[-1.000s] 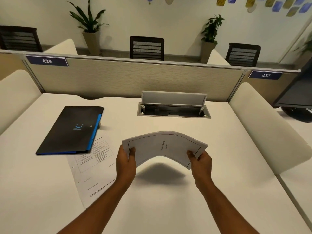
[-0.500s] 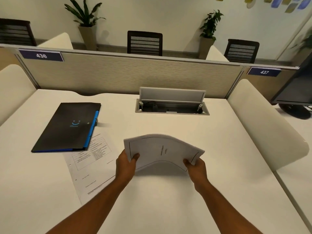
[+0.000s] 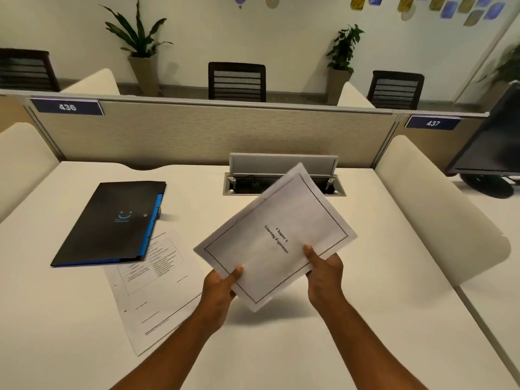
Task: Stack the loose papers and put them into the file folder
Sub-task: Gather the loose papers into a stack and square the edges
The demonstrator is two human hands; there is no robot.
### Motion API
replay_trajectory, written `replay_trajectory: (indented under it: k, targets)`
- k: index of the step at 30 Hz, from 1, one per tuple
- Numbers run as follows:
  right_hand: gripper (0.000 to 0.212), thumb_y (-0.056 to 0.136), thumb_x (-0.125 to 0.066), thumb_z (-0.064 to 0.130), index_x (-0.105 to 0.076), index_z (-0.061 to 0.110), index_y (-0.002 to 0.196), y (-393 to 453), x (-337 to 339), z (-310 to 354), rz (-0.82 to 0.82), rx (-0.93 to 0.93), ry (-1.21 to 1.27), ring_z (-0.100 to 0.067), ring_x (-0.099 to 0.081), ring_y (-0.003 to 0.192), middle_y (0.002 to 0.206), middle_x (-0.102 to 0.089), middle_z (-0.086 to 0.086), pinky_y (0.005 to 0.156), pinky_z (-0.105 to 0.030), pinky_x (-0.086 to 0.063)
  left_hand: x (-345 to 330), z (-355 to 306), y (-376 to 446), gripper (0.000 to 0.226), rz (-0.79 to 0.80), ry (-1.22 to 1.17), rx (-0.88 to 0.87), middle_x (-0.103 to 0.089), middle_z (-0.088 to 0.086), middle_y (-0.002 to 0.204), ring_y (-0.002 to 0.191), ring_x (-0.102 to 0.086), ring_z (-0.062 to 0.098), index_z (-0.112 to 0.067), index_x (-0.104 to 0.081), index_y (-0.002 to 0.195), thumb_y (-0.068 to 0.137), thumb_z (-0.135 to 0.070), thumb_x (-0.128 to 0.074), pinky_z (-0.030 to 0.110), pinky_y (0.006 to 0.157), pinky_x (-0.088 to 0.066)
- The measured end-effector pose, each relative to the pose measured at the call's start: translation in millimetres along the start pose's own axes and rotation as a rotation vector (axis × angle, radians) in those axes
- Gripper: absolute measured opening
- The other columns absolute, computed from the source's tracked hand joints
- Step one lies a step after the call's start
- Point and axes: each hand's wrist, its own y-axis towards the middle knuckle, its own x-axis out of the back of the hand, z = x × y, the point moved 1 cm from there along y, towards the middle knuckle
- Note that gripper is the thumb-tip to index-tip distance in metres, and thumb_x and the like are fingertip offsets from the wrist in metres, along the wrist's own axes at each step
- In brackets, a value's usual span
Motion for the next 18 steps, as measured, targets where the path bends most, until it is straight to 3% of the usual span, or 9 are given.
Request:
replay_trajectory:
  k: [1,3,5,7,10,14,16,18]
  targets:
    - [0.031,0.085,-0.077,0.003,-0.068,0.012,0.113,1,-3,6,-0.006,0.041,-0.049,-0.032,-0.071,0.106,0.111,-0.076,-0.011,0.098,-0.047,-0.055,3,1,-1,0.045,0.010,-0.035,0.018,-0.070,0.009,0.116,0.109,-0.065,0.027,-0.014,-0.055,0.122,0.081,-0.018,-0.072,0.041,0.090,-0.053]
    - [0.023,0.085,-0.078,0.006,-0.068,0.014,0.104,0,-6,17,0.019,0.110,-0.159,-0.027,-0.072,0.097,0.101,-0.077,-0.007,0.090,-0.042,-0.057,9,-4,1,0.063,-0.118,-0.036,-0.014,-0.065,0.010,0.123,0.113,-0.062,0.025,-0.015,-0.048,0.128,0.074,-0.021,-0.078,0.040,0.098,-0.046]
    - [0.020,0.086,-0.077,0.007,-0.067,0.014,0.102,0,-4,24,0.071,0.182,-0.245,-0.023,-0.072,0.093,0.099,-0.076,-0.004,0.083,-0.034,-0.057,11,-20,4,0.078,-0.242,0.086,-0.123,-0.053,0.005,0.137,0.126,-0.050,0.020,-0.020,-0.036,0.138,0.073,-0.021,-0.080,0.037,0.101,-0.038]
    - [0.019,0.087,-0.076,0.008,-0.067,0.017,0.101,-1,-2,28,0.117,0.214,-0.298,-0.019,-0.072,0.092,0.099,-0.076,-0.003,0.079,-0.028,-0.055,6,-40,6,0.084,-0.213,0.286,-0.296,-0.042,-0.005,0.146,0.135,-0.037,0.013,-0.025,-0.031,0.144,0.075,-0.028,-0.079,0.035,0.101,-0.035]
    - [0.016,0.089,-0.074,0.008,-0.068,0.020,0.098,-4,-3,28,0.171,0.233,-0.362,-0.013,-0.073,0.088,0.096,-0.077,0.002,0.072,-0.020,-0.056,-9,-68,12,0.069,-0.091,0.547,-0.499,-0.040,-0.014,0.143,0.129,-0.037,0.006,-0.030,-0.037,0.141,0.082,-0.036,-0.072,0.029,0.101,-0.036]
    - [0.015,0.091,-0.073,0.012,-0.065,0.024,0.097,-9,-10,28,0.197,0.316,-0.412,-0.018,-0.071,0.088,0.095,-0.074,0.002,0.064,-0.016,-0.057,-26,-80,16,0.016,0.017,0.558,-0.503,-0.065,-0.009,0.112,0.108,-0.063,0.018,-0.029,-0.056,0.111,0.095,-0.027,-0.057,0.025,0.081,-0.053]
    - [0.020,0.091,-0.073,0.017,-0.063,0.021,0.108,-10,-12,27,0.189,0.354,-0.437,-0.021,-0.070,0.094,0.101,-0.072,0.001,0.066,-0.017,-0.058,-30,-72,15,0.012,-0.017,0.553,-0.507,-0.066,-0.008,0.103,0.100,-0.065,0.018,-0.030,-0.056,0.106,0.097,-0.023,-0.053,0.032,0.083,-0.056]
    - [0.042,0.091,-0.073,0.019,-0.052,0.022,0.128,-12,-13,25,0.194,0.414,-0.507,-0.020,-0.068,0.104,0.115,-0.067,0.001,0.071,-0.018,-0.059,-31,-60,14,0.015,-0.048,0.567,-0.518,-0.064,-0.008,0.104,0.100,-0.062,0.014,-0.030,-0.052,0.111,0.099,-0.022,-0.049,0.036,0.087,-0.055]
